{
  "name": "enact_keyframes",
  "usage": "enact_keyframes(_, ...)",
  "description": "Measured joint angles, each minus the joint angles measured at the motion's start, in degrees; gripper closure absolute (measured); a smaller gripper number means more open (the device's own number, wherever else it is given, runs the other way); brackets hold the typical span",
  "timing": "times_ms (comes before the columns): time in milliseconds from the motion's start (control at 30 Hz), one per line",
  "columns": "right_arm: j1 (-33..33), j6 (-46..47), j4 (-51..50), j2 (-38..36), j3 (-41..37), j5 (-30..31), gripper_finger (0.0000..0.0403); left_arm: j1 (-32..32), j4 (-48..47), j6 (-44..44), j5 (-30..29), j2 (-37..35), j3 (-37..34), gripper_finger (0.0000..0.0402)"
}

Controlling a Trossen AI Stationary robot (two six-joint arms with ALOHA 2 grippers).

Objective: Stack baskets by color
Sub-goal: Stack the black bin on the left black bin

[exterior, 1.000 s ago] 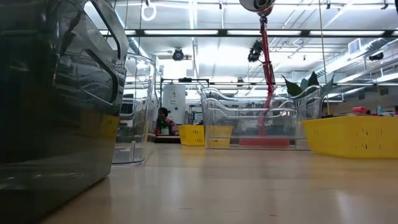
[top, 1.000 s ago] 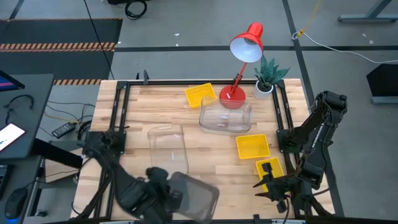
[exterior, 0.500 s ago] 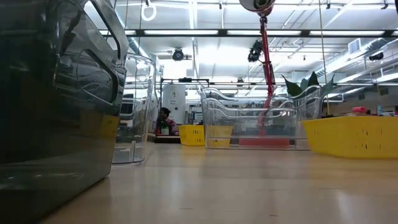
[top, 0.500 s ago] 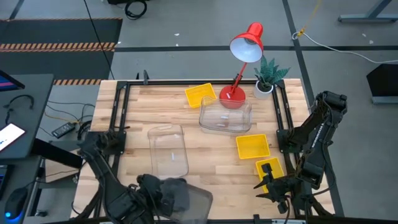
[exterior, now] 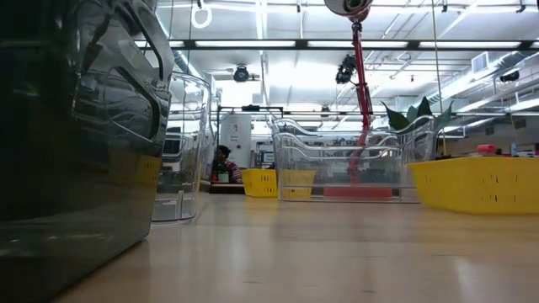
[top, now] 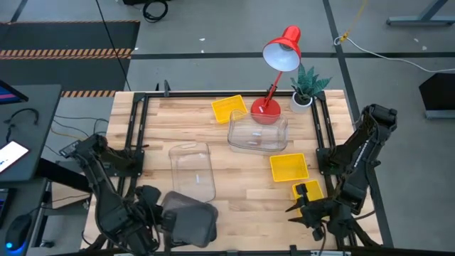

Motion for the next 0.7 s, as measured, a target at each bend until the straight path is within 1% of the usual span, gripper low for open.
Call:
enact_keyframes(167, -3.78, -0.96, 1.20, 0.00, 0.00, 0.04, 0.0260, -0.15, 0.18, 0.44, 2.72, -0.15, 0.04, 0.0396)
enact_keyframes(300, -5.78, -2.70, 4.24, 0.00, -0.02, -1.47, 0.0260, 0.04, 0.12, 0.30, 4.90, -0.13, 0.05, 0.0395)
enact_keyframes(433, -7.97, -8.07, 12.38, 0.31, -0.02, -5.28, 0.0260, -0.17, 0.16, -2.01, 7.28, -0.08, 0.05, 0.0394)
enact_keyframes(567, -10.47, -15.87, 22.19, 3.20, -0.02, -9.86, 0.0260, -0.37, 0.18, -3.82, 9.70, 1.18, 0.07, 0.0393)
enact_keyframes(700, -12.90, -18.79, 25.68, 6.16, -0.02, -10.91, 0.0260, 0.37, 0.68, -4.92, 12.75, 3.16, 0.12, 0.0392)
